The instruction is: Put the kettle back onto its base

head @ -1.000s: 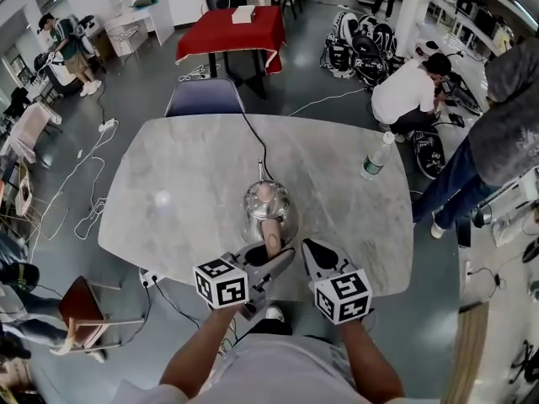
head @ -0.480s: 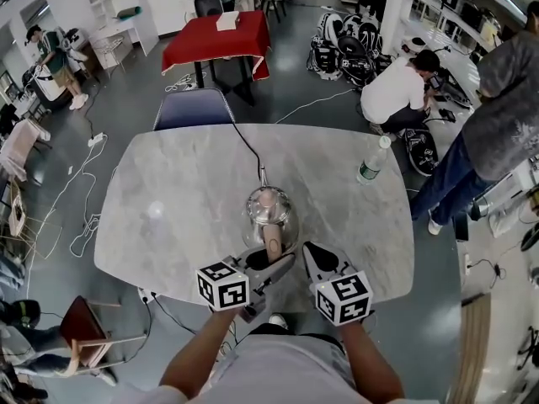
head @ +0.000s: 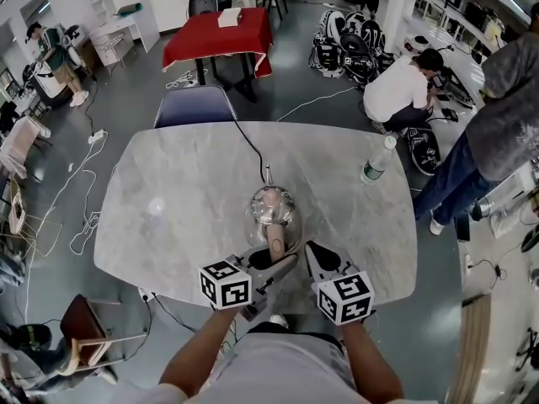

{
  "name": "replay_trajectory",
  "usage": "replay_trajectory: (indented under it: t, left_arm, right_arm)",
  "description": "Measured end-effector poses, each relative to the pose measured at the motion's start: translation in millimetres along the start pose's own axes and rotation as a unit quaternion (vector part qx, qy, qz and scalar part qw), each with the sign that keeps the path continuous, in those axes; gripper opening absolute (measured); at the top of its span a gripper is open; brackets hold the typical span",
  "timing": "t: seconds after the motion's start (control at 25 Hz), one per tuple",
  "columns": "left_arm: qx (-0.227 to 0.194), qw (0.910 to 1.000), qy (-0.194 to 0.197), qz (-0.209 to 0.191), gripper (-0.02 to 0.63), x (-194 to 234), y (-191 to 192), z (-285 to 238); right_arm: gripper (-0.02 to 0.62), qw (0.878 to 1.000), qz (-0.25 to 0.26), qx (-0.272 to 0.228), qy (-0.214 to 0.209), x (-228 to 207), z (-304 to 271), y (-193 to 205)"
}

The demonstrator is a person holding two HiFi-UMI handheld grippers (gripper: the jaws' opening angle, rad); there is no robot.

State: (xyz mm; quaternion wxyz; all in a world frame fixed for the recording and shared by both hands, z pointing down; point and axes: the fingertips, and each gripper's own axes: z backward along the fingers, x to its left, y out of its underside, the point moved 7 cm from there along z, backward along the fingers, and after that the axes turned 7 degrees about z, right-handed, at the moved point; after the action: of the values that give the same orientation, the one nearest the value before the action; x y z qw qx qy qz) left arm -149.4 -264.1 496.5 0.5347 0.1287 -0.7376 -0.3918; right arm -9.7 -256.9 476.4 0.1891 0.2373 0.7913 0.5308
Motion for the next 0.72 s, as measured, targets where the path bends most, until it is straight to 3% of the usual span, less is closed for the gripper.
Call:
replay_trajectory:
  t: [0.72]
  left_arm:
    - [0.003,1.0,0.004,-0.004,0.166,3.8,3.6,-11.0]
  right_arm:
    - [0.005,1.0,-0.002,-0.001,-0.005,-5.5,0.5,7.7]
